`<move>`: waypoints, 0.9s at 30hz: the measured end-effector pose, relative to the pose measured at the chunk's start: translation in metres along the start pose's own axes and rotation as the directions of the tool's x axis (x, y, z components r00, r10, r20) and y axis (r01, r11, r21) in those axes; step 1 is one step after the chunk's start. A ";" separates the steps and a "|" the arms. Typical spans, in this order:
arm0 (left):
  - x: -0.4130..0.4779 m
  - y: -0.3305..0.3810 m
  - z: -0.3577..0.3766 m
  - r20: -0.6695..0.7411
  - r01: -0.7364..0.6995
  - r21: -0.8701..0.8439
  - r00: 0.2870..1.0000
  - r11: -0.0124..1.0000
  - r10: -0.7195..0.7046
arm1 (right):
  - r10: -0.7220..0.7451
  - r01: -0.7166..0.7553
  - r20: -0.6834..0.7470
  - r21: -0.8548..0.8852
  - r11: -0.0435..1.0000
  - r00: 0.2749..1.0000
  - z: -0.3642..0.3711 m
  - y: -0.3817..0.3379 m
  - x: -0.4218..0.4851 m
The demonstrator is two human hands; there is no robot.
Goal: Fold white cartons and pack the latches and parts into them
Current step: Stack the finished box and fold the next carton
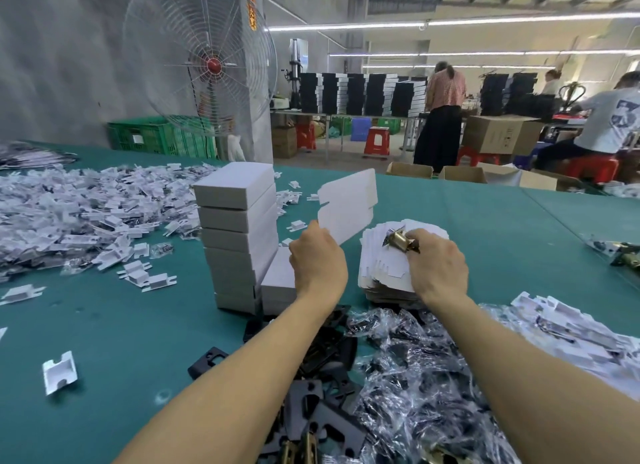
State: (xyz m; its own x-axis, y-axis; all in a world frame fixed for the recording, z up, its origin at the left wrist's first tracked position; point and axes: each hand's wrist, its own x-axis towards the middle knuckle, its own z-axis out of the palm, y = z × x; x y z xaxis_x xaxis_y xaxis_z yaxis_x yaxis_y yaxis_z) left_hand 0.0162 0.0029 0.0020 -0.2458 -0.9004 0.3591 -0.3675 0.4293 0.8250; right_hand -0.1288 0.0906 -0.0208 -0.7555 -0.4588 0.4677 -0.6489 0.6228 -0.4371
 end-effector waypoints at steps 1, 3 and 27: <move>-0.001 0.000 0.000 -0.014 -0.004 -0.035 1.000 0.999 0.003 | -0.006 0.006 0.015 -0.021 1.000 1.000 0.001 0.001 -0.001; -0.004 0.000 0.001 -0.037 -0.019 -0.087 0.999 0.996 0.016 | 0.003 -0.003 0.033 -0.012 1.000 0.999 0.003 0.002 -0.001; -0.018 -0.003 -0.008 -0.068 -0.120 -0.171 0.992 0.978 0.110 | 0.056 -0.106 0.176 0.289 0.951 0.983 0.009 0.005 0.010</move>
State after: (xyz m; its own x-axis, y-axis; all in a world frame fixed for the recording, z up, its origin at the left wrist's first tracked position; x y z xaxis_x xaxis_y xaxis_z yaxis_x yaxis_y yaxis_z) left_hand 0.0289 0.0176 -0.0038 -0.2227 -0.8504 0.4766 -0.1762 0.5159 0.8383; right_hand -0.1408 0.0832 -0.0255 -0.7949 -0.5273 0.3001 -0.5634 0.4582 -0.6875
